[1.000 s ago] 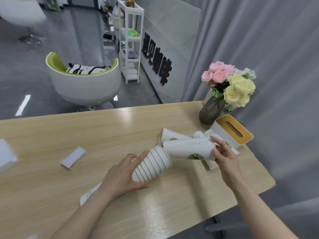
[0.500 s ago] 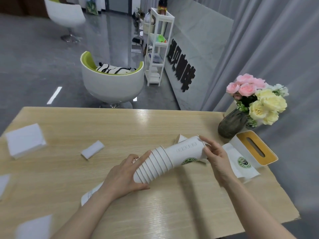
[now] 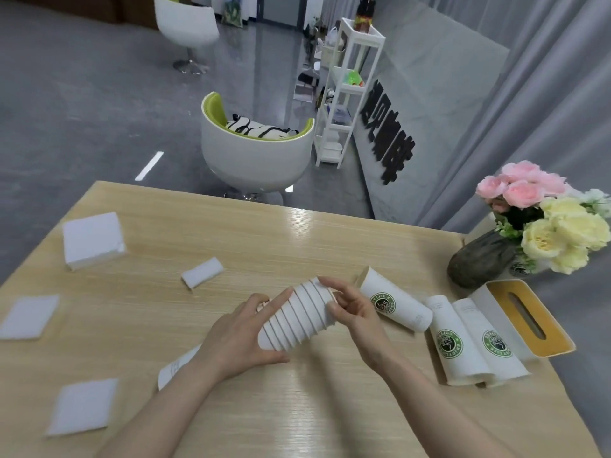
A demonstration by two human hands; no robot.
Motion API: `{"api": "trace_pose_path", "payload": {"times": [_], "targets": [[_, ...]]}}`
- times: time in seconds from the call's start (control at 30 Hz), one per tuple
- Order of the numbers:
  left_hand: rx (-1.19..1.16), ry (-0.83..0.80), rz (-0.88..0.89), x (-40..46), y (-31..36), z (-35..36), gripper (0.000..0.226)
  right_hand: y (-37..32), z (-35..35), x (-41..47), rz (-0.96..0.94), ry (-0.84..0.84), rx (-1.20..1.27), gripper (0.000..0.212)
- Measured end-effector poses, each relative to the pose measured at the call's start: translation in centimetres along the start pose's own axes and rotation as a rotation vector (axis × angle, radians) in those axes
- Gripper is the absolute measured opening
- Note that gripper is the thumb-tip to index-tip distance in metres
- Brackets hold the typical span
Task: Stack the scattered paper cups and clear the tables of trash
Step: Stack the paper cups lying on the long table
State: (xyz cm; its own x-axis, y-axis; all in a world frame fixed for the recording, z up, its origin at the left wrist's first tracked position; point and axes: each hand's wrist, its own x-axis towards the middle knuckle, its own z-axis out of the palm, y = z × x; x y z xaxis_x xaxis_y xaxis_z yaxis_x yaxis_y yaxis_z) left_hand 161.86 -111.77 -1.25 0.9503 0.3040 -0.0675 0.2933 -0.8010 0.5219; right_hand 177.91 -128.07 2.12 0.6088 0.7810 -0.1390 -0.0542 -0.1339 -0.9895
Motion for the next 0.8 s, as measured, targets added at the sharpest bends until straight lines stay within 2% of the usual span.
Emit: {"api": "trace_pose_path", "payload": {"times": [0.13,0.2,0.27,0.33,0.4,0.47,0.53,0.67,0.8], "targets": [[0.003,0.012,-0.039,-0.2,0.0,0.1,0.112,-0.3,-0.3,0.9,0.017,-0.051,0.006,0.04],[0.0,0.015,-0.063,-0.2,-0.1,0.2,0.112,-0.5,-1.9,1.9,0.004,0.009,-0.079,0.042],[-0.002,0.021,-0.089,-0.3,-0.3,0.2,0.112,-0.4,-4.2,3.5,-0.022,0.111,-0.349,0.043],[0.001,0.027,-0.11,-0.4,-0.4,0.2,0.111,-0.1,-6.6,5.7,-0.01,0.146,-0.745,0.047],[-0.006,0.035,-0.127,-0.4,-0.3,0.1,0.11,0.4,-8.4,7.8,0.082,0.054,-1.093,0.052],[-0.013,0.045,-0.139,-0.4,-0.2,0.1,0.11,1.0,-9.7,9.3,0.167,-0.117,-1.371,0.058],[-0.021,0.053,-0.15,-0.3,0.0,0.0,0.11,1.5,-10.4,10.4,0.161,-0.274,-1.579,0.063],[-0.015,0.071,-0.165,-0.5,0.1,0.0,0.112,1.8,-10.3,11.1,-0.01,-0.492,-1.81,0.073],[-0.004,0.066,-0.167,-0.8,0.1,0.0,0.11,1.8,-9.8,10.6,-0.125,-0.604,-1.948,0.065]]}}
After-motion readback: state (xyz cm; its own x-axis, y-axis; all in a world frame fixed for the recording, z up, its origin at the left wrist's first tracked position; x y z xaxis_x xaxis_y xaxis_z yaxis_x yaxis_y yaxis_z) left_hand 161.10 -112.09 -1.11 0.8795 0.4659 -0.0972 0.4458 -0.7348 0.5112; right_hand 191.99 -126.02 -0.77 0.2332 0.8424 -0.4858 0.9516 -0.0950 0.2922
